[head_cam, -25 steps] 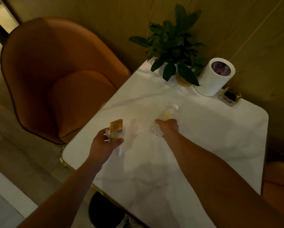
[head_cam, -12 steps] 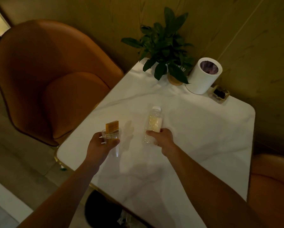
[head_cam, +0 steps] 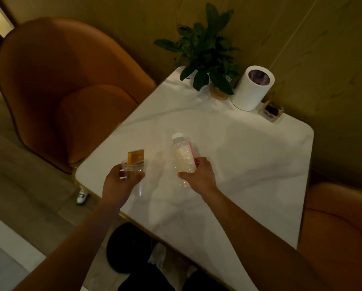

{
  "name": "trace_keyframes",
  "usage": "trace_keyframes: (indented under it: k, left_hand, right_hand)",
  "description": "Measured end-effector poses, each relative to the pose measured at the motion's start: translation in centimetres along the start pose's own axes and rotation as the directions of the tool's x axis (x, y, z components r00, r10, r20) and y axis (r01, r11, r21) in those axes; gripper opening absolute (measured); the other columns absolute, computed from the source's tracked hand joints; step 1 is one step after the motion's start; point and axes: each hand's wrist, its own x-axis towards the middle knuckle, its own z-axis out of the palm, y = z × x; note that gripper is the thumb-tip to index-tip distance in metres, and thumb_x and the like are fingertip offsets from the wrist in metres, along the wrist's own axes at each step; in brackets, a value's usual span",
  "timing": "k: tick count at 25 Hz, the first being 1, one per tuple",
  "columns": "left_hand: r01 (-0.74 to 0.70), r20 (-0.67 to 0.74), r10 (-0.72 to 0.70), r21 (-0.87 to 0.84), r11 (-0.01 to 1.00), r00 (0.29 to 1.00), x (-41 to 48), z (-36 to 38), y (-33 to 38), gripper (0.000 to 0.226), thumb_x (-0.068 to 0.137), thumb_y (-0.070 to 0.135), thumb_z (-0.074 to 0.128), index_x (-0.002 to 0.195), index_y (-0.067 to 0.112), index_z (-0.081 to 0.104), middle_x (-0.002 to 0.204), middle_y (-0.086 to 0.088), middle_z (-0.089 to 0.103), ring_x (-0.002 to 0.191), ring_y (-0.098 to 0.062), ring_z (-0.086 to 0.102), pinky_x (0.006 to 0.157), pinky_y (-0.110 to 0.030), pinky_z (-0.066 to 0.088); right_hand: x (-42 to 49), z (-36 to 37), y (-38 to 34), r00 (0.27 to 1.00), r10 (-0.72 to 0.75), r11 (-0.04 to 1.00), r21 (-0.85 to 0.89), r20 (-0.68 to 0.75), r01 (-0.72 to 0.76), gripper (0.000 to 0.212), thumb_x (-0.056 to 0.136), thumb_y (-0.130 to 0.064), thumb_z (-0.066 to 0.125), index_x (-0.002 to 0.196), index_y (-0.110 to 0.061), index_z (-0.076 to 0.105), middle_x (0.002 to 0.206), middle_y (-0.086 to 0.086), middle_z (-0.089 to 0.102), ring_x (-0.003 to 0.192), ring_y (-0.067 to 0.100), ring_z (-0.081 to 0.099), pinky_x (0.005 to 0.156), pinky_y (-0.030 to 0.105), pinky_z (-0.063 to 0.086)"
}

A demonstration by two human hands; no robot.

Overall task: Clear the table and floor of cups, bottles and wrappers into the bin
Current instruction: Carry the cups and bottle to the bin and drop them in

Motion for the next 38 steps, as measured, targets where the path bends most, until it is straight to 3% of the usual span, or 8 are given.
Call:
trace_keyframes:
  k: [9, 18, 22, 28, 31, 33, 35, 38]
  left_hand:
    - [0.033, -0.166, -0.054, -0.131, 0.991, 0.985, -10.8, -2.8, -5.6, 0.032, 0.078, 0.03, 0.076, 0.108, 0.021, 0.069, 0.097, -0.004, 0.074, 0.09, -0.023, 0.069, 0.077, -0.04, 0.055]
    - [0.197, -0.331, -0.278, -0.259, 0.946, 0.902, -19.4, -7.4, -13.2, 0.038, 0.072, 0.04, 0.08, 0.106, 0.027, 0.068, 0.097, 0.001, 0.074, 0.088, -0.019, 0.071, 0.077, -0.043, 0.059]
    - [0.291, -0.343, -0.388, -0.301, 0.908, 0.856, -20.2, -9.9, -18.5, 0.031, 0.071, 0.036, 0.082, 0.096, 0.029, 0.066, 0.093, 0.0, 0.074, 0.087, -0.024, 0.072, 0.079, -0.048, 0.06]
    - [0.466, -0.257, -0.531, -0.275, 0.841, 0.807, -16.9, -11.6, -28.1, 0.038, 0.07, 0.039, 0.08, 0.099, 0.019, 0.065, 0.095, -0.013, 0.073, 0.088, -0.034, 0.071, 0.083, -0.056, 0.058]
    - [0.512, -0.22, -0.544, -0.188, 0.838, 0.81, -13.7, -10.7, -32.1, 0.053, 0.073, 0.047, 0.076, 0.112, 0.014, 0.063, 0.085, 0.0, 0.071, 0.08, -0.023, 0.069, 0.07, -0.041, 0.057]
    - [0.525, -0.228, -0.538, -0.12, 0.843, 0.812, -11.2, -9.3, -34.4, 0.054, 0.075, 0.049, 0.074, 0.116, 0.016, 0.061, 0.074, 0.014, 0.058, 0.064, -0.004, 0.055, 0.053, -0.024, 0.042]
    - [0.56, -0.205, -0.556, -0.042, 0.827, 0.805, -9.0, -7.7, -37.0, 0.046, 0.076, 0.05, 0.073, 0.107, 0.019, 0.06, 0.073, 0.012, 0.053, 0.058, -0.001, 0.046, 0.049, -0.021, 0.033]
    - [0.621, -0.168, -0.607, 0.048, 0.782, 0.777, -7.1, -5.7, -40.2, 0.044, 0.073, 0.06, 0.069, 0.075, 0.022, 0.048, 0.067, 0.01, 0.051, 0.065, -0.014, 0.055, 0.048, -0.023, 0.034]
  right_hand:
    - [-7.8, 1.3, 3.0, 0.957, -0.196, 0.974, -0.067, 0.214, 0.215, 0.074, 0.061, -0.042, 0.082, 0.123, -0.018, 0.049, 0.112, 0.0, 0.049, 0.106, 0.024, 0.056, 0.09, 0.045, 0.054]
    - [-16.0, 6.6, 3.3, 0.819, -0.36, 0.87, -0.157, 0.447, 0.468, 0.077, 0.064, -0.042, 0.081, 0.128, -0.02, 0.045, 0.12, 0.002, 0.05, 0.111, 0.022, 0.052, 0.092, 0.041, 0.053]
    - [-18.8, 11.8, 4.4, 0.773, -0.311, 0.838, -0.223, 0.553, 0.498, 0.076, 0.066, -0.042, 0.079, 0.13, -0.019, 0.046, 0.126, 0.005, 0.05, 0.116, 0.026, 0.051, 0.096, 0.043, 0.049]
    - [-20.0, 21.8, 8.7, 0.817, -0.055, 0.808, -0.455, 0.574, 0.374, 0.08, 0.075, -0.048, 0.074, 0.139, -0.016, 0.04, 0.138, 0.009, 0.043, 0.123, 0.03, 0.051, 0.1, 0.042, 0.049]
    - [-18.4, 26.1, 11.2, 0.851, 0.048, 0.796, -0.535, 0.523, 0.284, 0.074, 0.076, -0.044, 0.075, 0.135, -0.012, 0.043, 0.135, 0.013, 0.044, 0.117, 0.032, 0.054, 0.093, 0.039, 0.052]
    - [-16.7, 28.5, 13.1, 0.864, 0.073, 0.775, -0.574, 0.498, 0.265, 0.072, 0.076, -0.043, 0.076, 0.132, -0.011, 0.045, 0.132, 0.015, 0.045, 0.114, 0.034, 0.055, 0.09, 0.039, 0.051]
    - [-14.9, 31.1, 15.4, 0.862, 0.056, 0.735, -0.605, 0.504, 0.306, 0.07, 0.077, -0.042, 0.074, 0.135, -0.014, 0.044, 0.13, 0.017, 0.048, 0.117, 0.036, 0.053, 0.093, 0.041, 0.049]
    - [-12.7, 34.0, 18.3, 0.846, 0.042, 0.699, -0.62, 0.531, 0.355, 0.07, 0.08, -0.037, 0.073, 0.14, -0.019, 0.042, 0.127, 0.019, 0.052, 0.119, 0.04, 0.05, 0.096, 0.043, 0.045]
